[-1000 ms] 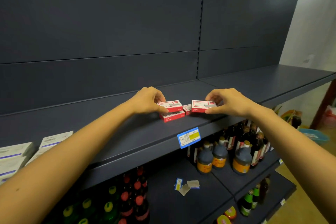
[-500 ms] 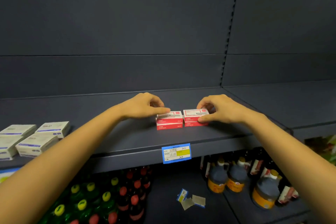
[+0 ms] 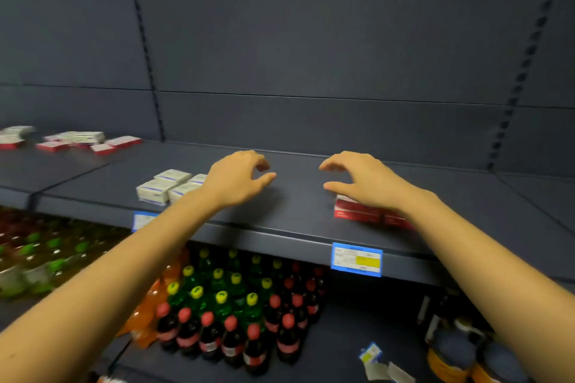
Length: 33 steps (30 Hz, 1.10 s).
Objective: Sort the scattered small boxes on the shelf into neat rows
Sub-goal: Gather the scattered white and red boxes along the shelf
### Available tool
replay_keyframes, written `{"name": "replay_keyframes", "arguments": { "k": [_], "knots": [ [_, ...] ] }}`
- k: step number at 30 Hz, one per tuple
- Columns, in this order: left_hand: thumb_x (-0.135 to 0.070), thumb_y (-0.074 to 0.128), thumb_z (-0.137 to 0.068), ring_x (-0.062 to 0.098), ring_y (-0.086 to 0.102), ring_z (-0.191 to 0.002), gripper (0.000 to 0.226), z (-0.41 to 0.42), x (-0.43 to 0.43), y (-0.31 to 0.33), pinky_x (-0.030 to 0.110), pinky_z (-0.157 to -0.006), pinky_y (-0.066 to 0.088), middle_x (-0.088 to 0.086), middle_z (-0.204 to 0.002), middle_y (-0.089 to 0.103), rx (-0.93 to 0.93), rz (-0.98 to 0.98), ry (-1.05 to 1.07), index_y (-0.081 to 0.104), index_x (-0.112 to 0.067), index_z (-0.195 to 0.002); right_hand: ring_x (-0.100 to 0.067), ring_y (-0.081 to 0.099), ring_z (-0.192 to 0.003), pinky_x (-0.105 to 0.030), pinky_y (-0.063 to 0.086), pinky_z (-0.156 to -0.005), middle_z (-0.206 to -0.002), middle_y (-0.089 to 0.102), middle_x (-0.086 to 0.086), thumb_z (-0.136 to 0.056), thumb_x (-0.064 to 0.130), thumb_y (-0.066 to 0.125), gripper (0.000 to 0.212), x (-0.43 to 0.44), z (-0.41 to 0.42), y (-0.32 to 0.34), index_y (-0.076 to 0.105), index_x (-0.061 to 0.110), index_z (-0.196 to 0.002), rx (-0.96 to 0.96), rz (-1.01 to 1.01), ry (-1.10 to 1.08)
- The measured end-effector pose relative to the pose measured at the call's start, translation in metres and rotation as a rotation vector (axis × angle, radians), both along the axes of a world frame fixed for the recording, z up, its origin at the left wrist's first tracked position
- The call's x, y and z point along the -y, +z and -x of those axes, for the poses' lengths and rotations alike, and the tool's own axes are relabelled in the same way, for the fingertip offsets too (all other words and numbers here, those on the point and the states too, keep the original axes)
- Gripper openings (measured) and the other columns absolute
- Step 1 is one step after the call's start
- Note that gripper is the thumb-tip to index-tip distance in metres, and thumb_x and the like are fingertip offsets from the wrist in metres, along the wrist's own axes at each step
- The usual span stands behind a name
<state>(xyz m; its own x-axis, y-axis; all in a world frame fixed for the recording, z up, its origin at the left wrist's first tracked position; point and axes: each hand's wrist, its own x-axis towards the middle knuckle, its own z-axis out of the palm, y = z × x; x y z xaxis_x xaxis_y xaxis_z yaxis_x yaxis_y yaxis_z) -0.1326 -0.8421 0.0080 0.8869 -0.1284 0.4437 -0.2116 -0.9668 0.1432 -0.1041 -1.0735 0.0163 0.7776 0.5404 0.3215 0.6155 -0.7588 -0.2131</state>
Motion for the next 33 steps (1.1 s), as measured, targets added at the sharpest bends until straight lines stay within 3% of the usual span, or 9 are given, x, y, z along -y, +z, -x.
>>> {"name": "replay_keyframes", "arguments": {
  "k": [4,8,14,23,33],
  "knots": [
    [-0.04,0.048,-0.091,0.022,0.051,-0.116,0.038,0.029,-0.045,-0.003,0.034,-0.089,0.042,0.002,-0.125,0.056,0.024,0.006,0.149,0.056,-0.017,-0.12,-0.016,0.048,-0.121,-0.041,0.041,-0.102,-0.132,0.052,0.005,-0.09,0.034,0.054,0.039,-0.055,0.001,-0.004,0.049,0.025,-0.127,0.0,0.033,0.124],
    [-0.042,0.047,-0.091,0.021,0.054,-0.106,0.037,0.061,-0.096,-0.003,0.032,-0.08,0.042,0.003,-0.12,0.059,0.026,0.017,0.276,0.057,-0.016,-0.116,-0.016,0.048,-0.12,-0.04,0.042,-0.1,-0.132,0.052,0.004,-0.09,0.037,0.053,0.039,-0.111,0.007,-0.002,0.049,0.025,-0.127,0.012,0.041,0.227],
    [-0.041,0.049,-0.09,0.022,0.054,-0.108,0.037,0.1,-0.17,-0.003,0.032,-0.085,0.042,0.005,-0.119,0.06,0.019,0.032,0.387,0.057,-0.013,-0.114,-0.021,0.049,-0.119,-0.043,0.044,-0.097,-0.132,0.053,0.003,-0.089,0.033,0.053,0.037,-0.196,0.025,0.002,0.05,0.026,-0.126,0.013,0.046,0.299],
    [-0.042,0.047,-0.091,0.021,0.054,-0.108,0.039,0.139,-0.294,-0.002,0.039,-0.089,0.048,0.006,-0.118,0.059,-0.027,-0.061,0.428,0.057,-0.013,-0.116,-0.02,0.047,-0.124,-0.042,0.042,-0.101,-0.135,0.051,0.003,-0.09,0.037,0.053,0.04,-0.334,0.049,-0.002,0.049,0.025,-0.129,0.003,0.038,0.323],
    [-0.045,0.046,-0.091,0.019,0.054,-0.111,0.041,0.139,-0.407,-0.013,0.034,-0.087,0.047,0.004,-0.121,0.059,-0.019,-0.052,0.384,0.056,-0.016,-0.117,-0.02,0.052,-0.118,-0.04,0.045,-0.099,-0.131,0.055,-0.001,-0.09,0.035,0.054,0.039,-0.457,0.048,-0.008,0.051,0.022,-0.126,-0.034,0.013,0.297]
  ]
}}
